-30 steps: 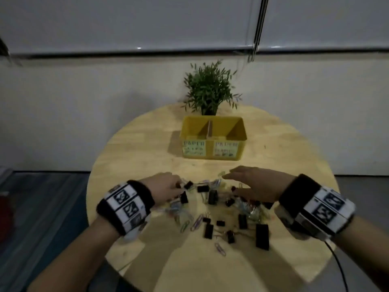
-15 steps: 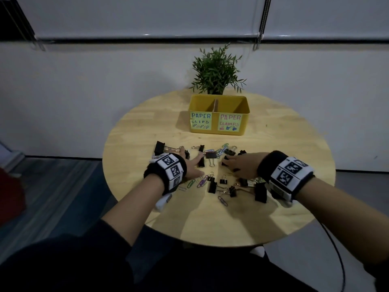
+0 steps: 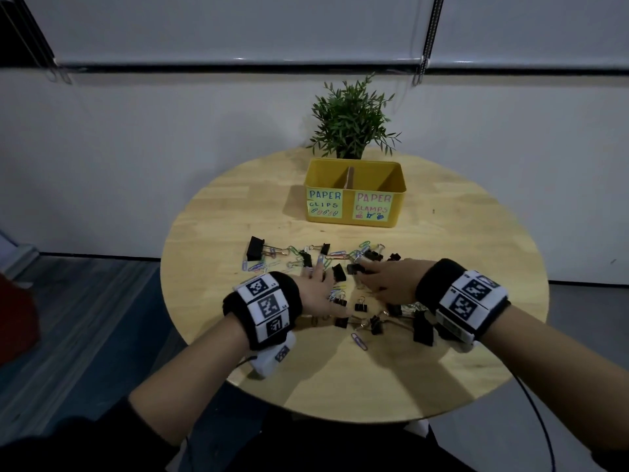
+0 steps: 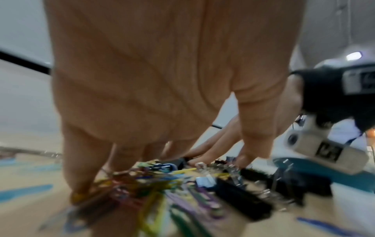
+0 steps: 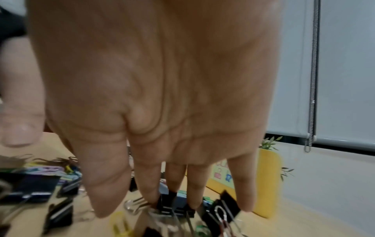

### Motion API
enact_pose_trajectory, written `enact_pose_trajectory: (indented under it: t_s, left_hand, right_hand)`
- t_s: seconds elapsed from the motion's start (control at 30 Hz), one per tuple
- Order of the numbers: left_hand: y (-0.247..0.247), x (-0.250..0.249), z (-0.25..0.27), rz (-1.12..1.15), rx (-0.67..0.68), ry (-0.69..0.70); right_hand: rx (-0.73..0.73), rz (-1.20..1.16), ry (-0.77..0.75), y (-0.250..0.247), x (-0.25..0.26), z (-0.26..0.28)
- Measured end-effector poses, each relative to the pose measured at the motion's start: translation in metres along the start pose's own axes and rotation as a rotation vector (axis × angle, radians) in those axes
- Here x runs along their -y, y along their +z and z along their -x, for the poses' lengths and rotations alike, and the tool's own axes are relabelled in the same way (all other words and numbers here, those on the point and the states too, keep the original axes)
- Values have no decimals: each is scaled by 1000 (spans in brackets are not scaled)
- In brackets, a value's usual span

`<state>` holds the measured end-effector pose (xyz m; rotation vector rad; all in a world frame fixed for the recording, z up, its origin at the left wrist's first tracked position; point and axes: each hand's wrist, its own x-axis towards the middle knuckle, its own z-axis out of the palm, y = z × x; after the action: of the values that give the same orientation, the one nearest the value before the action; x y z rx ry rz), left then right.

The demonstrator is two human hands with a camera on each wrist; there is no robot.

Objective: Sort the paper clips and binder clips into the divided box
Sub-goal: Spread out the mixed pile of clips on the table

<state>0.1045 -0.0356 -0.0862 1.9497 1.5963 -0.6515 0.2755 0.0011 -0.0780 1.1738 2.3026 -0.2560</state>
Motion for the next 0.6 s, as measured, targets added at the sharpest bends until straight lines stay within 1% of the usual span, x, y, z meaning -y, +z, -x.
enact_pose_trajectory:
  t_s: [0.13,0.17,0.2,0.27,0.33,0.37,0.43,0.5,0.53,0.6]
  left_hand:
    - [-10,-5,-19,-57,-9,-6]
    - [-14,-3,-21,-45,-11,-11]
    - [-19,0,-21,-24,-17,-10]
    - [-31,11,-17,66,-47,31]
    - [-41,25,-13,155,-104,80]
    - [-42,30,-11,139,-136,86]
    - [-37,36,-9,18,-167,75]
    - [-24,38,-10,-79,-165,71]
    - [-17,40,-11,-98,-169,73]
    - [-10,46,-11,-96,-201,104]
  right_hand:
    - [72,155,44,0,-22,2]
    - [52,160,40,-1,-24,2]
    - [8,131,36,-3,-23,1]
    - [-154,43,-1,-5,-22,-3]
    - [-254,-43,-44,-10,-18,-9]
    - [-281,-77,-70,-13,-15,-13]
    - [-328,-99,-139,-18,-7,-20]
    - [-332,-47,-211,-20,0,-27]
    - [-304,-6,-218,-18,1,-30]
    - [-260,29,-180,-15,-2,-33]
